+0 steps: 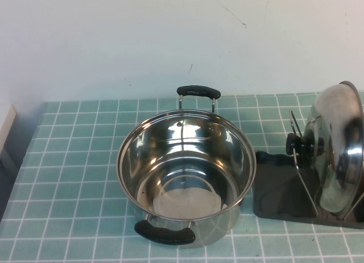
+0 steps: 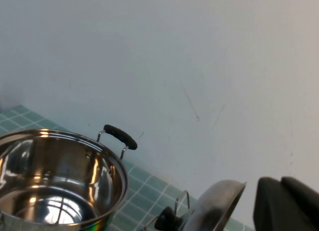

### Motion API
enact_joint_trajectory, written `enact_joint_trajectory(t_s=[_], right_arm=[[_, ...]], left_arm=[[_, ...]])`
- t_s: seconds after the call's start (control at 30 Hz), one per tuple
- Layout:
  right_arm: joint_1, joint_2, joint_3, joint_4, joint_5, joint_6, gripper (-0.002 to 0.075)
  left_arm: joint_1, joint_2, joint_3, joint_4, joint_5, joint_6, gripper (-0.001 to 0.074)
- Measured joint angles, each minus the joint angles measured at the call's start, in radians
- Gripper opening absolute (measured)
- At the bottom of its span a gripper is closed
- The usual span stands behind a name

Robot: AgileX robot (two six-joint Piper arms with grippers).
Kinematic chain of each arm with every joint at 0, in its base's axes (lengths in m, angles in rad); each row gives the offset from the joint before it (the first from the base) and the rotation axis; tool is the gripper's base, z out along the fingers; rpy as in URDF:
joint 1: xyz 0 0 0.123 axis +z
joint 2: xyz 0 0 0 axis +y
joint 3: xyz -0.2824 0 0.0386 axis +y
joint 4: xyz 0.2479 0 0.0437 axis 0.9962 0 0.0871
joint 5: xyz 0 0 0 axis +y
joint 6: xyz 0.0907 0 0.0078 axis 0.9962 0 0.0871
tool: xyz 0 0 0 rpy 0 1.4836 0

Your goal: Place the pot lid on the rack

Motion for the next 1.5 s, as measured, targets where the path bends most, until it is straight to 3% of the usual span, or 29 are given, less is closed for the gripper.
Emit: enact_joint_trajectory(t_s=[0.17, 0.27, 0.5, 0.57, 0.67, 0.83, 0.93, 1.07, 1.23, 1.5], right_arm=[[0.000, 0.000, 0.041, -0.004, 0.006, 0.003, -0.0001], [0.000, 0.000, 0.081, -0.122, -0.041, 0.025, -0.0001], [0.000, 0.000, 0.287, -0.294, -0.476, 0.055, -0.0001], [0.000, -0.007, 0.358, -0.353, -0.572, 0.131, -0.0001], [-0.001, -0.053, 0.468, -0.523, -0.628, 0.442, -0.0001], [-0.001, -0.150, 0.628, -0.856, -0.620, 0.982, -0.0001], [-0.001, -0.191, 0.667, -0.939, -0.546, 1.131, -0.0001], [-0.001, -0.198, 0.671, -0.981, -0.398, 1.168, -0.0001], [0.009, -0.199, 0.670, -0.986, -0.387, 1.168, -0.0001], [0.143, -0.199, 0.670, -0.986, -0.387, 1.134, -0.0001]], left_arm=[[0.000, 0.000, 0.000, 0.000, 0.000, 0.000, -0.0001], [0.000, 0.000, 0.000, 0.000, 0.000, 0.000, -0.0001], [0.000, 0.000, 0.000, 0.000, 0.002, -0.003, -0.0001], [0.000, 0.000, 0.000, 0.000, 0.002, -0.003, -0.0001], [0.000, 0.000, 0.000, 0.000, 0.002, -0.003, -0.0001], [0.000, 0.000, 0.000, 0.000, 0.002, -0.003, -0.0003], [0.000, 0.000, 0.000, 0.000, 0.005, -0.003, -0.0003], [0.000, 0.000, 0.000, 0.000, 0.005, -0.003, -0.0002], [0.000, 0.000, 0.000, 0.000, 0.005, -0.003, -0.0002], [0.000, 0.000, 0.000, 0.000, 0.005, -0.003, -0.0002]])
